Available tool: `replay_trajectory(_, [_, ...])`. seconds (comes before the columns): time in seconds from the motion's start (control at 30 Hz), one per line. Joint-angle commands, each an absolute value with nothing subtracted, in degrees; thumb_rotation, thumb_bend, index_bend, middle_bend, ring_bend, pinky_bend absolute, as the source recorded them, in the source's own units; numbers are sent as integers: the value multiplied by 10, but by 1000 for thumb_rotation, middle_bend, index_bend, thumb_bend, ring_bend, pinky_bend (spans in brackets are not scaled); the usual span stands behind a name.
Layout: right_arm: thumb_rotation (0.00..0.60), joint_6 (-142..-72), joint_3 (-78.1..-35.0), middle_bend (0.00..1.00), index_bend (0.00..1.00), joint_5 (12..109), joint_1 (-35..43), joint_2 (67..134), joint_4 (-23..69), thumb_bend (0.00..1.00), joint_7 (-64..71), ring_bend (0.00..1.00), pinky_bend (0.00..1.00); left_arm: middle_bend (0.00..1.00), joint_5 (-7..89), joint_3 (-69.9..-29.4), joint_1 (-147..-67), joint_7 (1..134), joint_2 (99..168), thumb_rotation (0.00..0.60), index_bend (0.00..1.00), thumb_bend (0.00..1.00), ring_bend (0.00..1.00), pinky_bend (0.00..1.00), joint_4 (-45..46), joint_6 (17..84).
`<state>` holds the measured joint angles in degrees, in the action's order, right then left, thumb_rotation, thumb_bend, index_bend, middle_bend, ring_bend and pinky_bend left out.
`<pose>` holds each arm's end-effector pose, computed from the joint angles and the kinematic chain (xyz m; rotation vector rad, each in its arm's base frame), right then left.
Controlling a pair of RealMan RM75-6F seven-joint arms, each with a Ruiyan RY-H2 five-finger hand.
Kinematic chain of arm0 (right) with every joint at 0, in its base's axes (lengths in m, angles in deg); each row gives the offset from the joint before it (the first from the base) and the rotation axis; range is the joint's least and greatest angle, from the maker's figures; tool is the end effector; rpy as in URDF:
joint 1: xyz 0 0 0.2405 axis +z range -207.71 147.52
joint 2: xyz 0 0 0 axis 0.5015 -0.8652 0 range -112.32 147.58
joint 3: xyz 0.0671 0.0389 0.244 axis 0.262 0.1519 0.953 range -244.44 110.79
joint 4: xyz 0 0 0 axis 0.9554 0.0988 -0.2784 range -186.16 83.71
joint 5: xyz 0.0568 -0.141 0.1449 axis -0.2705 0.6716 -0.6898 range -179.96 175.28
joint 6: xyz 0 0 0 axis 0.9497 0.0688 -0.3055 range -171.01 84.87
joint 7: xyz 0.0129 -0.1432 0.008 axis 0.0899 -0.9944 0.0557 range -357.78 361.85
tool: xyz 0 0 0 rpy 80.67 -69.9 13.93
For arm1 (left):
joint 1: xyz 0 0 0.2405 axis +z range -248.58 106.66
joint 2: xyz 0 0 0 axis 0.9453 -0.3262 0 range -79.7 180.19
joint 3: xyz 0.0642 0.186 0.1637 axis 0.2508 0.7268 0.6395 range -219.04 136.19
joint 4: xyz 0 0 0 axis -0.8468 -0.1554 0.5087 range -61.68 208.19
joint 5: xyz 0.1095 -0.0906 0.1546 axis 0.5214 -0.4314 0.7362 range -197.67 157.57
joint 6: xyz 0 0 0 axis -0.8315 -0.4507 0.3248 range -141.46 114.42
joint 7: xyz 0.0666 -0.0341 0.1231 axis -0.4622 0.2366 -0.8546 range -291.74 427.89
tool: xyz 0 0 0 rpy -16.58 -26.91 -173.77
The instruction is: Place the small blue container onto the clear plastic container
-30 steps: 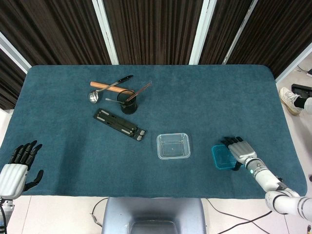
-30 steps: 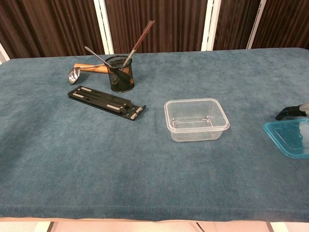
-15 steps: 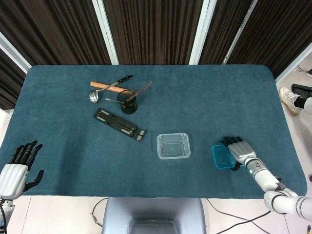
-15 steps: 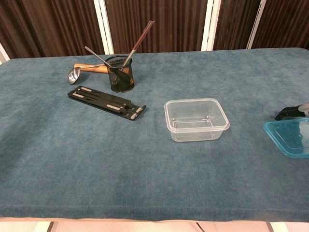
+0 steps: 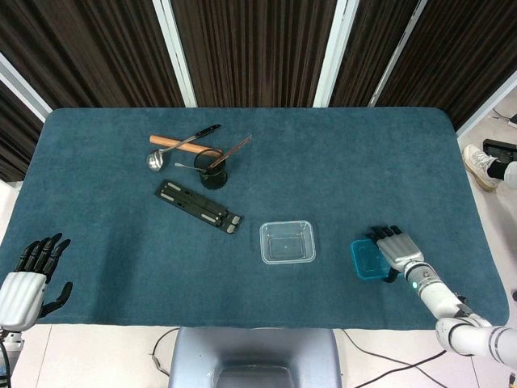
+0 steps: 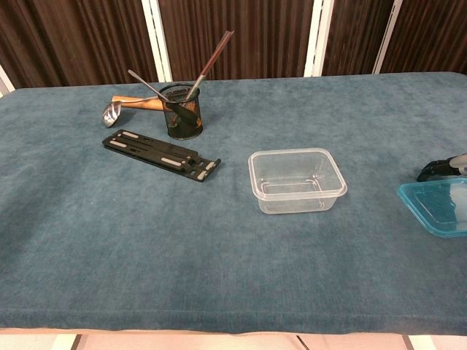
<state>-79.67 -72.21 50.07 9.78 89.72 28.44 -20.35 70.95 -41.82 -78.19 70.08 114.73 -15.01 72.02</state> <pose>-0.3172 -0.3151 0.0524 1.9241 -1.0384 0.1516 -0.3088 0.1854 0.1538 -1.5083 -0.8436 -0.9340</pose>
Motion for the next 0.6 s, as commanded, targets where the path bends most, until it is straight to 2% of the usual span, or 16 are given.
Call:
replay_trajectory(0.03, [600,-798,-723,91,331,500,99,897,286,112,-206,9,104,0,710,-418,-782,702,1147,600,0,410,0,81,-150,720])
replay_trajectory(0.33, [600,-813,-726,188,464,501,98,895,296,121,-215,98,167,0,712,-417,-781,705,1146,600,0,410,0,81,-150,722])
replay_trajectory(0.6, [600,-823,-727,198,540,501,97,894,302,123,-221,164,219,0,712,-417,-782,706,1145,600,0,410,0,81,-152,721])
